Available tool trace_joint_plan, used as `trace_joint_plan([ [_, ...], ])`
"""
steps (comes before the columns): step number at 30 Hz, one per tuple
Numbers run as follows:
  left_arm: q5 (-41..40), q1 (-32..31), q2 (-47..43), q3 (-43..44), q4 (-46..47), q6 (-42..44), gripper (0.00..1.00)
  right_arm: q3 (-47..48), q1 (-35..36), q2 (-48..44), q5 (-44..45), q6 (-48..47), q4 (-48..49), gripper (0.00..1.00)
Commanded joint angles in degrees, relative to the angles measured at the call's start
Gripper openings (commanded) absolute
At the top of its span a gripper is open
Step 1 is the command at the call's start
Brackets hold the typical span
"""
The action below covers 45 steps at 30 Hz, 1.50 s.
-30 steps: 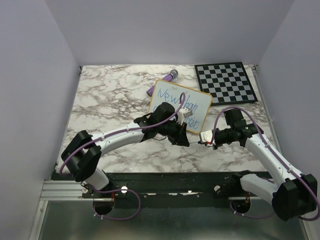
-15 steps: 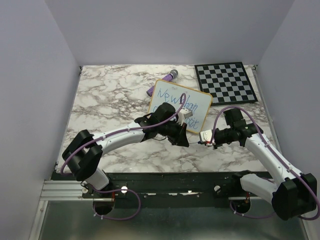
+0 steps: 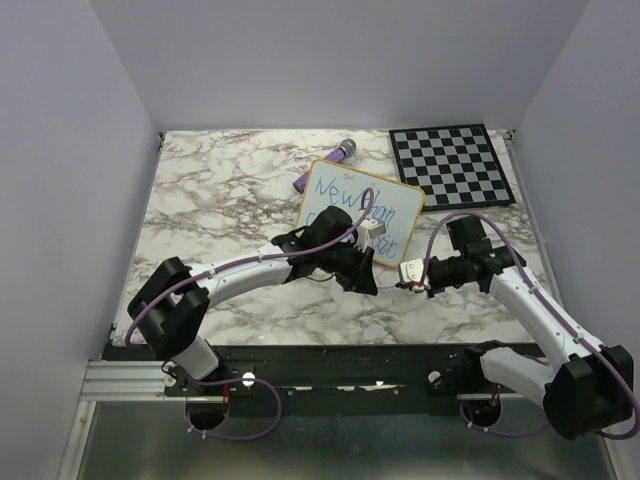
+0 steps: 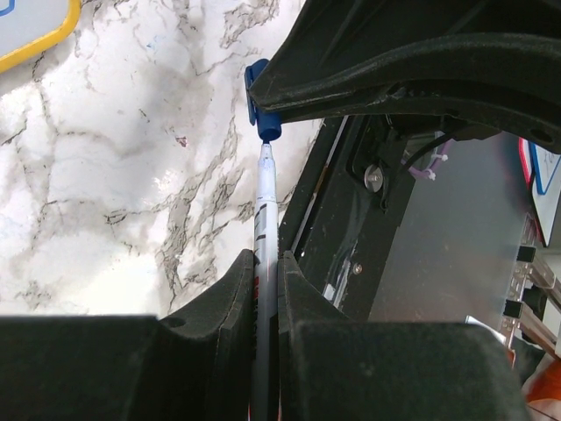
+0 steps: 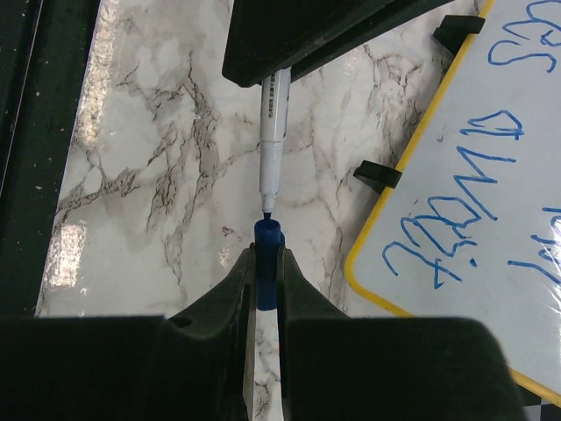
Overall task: Write a sentence on the whiteboard
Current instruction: Insert the pen cap into the whiteboard marker.
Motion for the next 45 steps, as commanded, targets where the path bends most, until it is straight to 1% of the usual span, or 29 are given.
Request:
trace_joint_plan([
  [1, 0.96, -0.1, 0.95, 1.64, 0.74, -0.19, 0.0, 0.12, 0.51, 0.4, -0.83, 0.09, 0.6, 0.11],
  [12, 1.49, -0.1, 2.27, 2.26, 2.85, -1.5, 0.0, -0.05, 1.3, 0.4, -0.66, 0.62, 0.87, 0.11],
  [17, 1.14, -0.19, 3.06, 2.87, 2.33, -1.68, 0.0, 0.56, 2.18, 0.49, -0.75, 1.85, 1.22, 0.11],
  [23, -1.66, -0.54, 4.46, 4.98, -1.54, 0.25, 0.0, 1.44, 3.5, 0.49, 0.92, 5.1, 1.92, 0.11],
  [30, -4.66, -2.3, 7.44, 7.44, -1.55, 2.01, 0.0, 2.41, 5.79, -0.04, -0.13, 11.86, 4.2, 0.11],
  [34, -3.52, -2.83, 9.38, 6.74, 1.61, 2.19, 0.0, 2.5, 6.93, 0.31, -0.74, 14.41, 4.91, 0.11],
  [40, -2.9, -3.44, 11.5, 5.69, 6.89, 1.66, 0.0, 1.27, 10.88, 0.84, 0.48, 17.22, 7.89, 0.11],
  [42, -3.17, -3.62, 11.5, 4.72, 10.4, 1.4, 0.0, 0.92, 11.67, 1.19, 0.49, 18.02, 9.21, 0.1],
  [43, -3.52, -3.71, 11.23, 2.89, 11.97, 1.31, 0.0, 0.74, 11.94, 1.45, 0.14, 18.37, 9.48, 0.1],
  [45, -4.31, -4.06, 10.62, 0.77, 17.59, 1.22, 0.0, -0.22, 12.2, 1.63, -0.3, 18.72, 10.7, 0.09],
])
